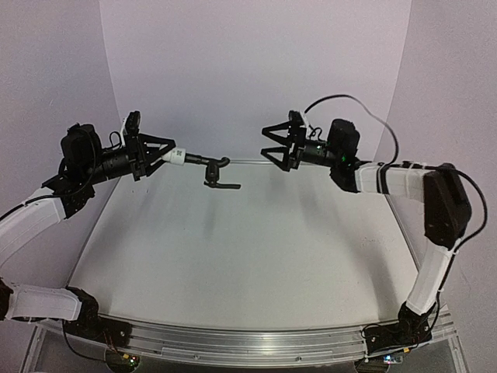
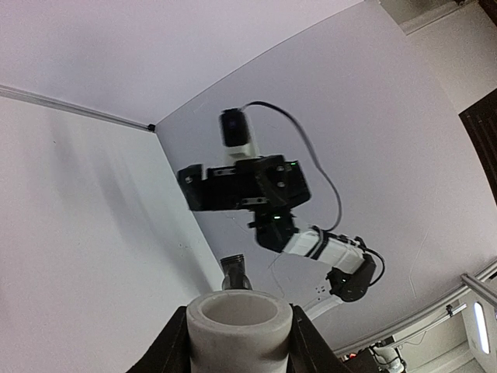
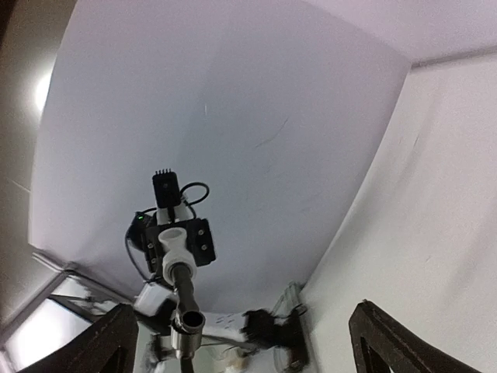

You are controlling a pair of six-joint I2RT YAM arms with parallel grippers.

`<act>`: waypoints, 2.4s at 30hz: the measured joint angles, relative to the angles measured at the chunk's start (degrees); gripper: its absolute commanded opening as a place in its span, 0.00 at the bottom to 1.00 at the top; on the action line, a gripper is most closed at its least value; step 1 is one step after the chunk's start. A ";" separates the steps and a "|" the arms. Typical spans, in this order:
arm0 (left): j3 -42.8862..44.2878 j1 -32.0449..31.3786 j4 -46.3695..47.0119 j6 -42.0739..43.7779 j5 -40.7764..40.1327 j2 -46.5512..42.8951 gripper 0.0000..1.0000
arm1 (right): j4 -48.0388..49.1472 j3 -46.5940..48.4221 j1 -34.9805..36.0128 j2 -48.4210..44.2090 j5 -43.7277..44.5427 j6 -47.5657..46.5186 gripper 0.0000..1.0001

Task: Install the water faucets

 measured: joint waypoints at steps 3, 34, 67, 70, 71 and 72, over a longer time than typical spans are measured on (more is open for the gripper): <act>0.03 0.00 -0.29 0.10 0.01 0.10 0.00 | -20.44 0.56 0.81 -11.52 8.85 -26.51 0.98; 0.15 0.00 -0.44 0.49 0.17 1.64 0.00 | -22.83 -0.36 43.75 -5.92 85.31 -155.42 0.98; 0.13 0.76 -1.96 0.88 -0.39 1.05 0.00 | -55.74 19.96 35.03 -7.33 66.15 -121.51 0.00; 0.13 0.56 -1.86 0.84 0.28 1.14 0.00 | -60.70 22.98 29.11 -7.77 47.95 -110.57 0.00; 0.13 0.38 -1.73 0.84 0.61 1.18 0.00 | -61.86 23.79 26.87 -7.77 41.30 -106.61 0.00; 0.13 -0.08 -1.53 0.89 0.83 1.33 0.00 | -62.72 24.21 25.17 -7.67 36.16 -103.33 0.00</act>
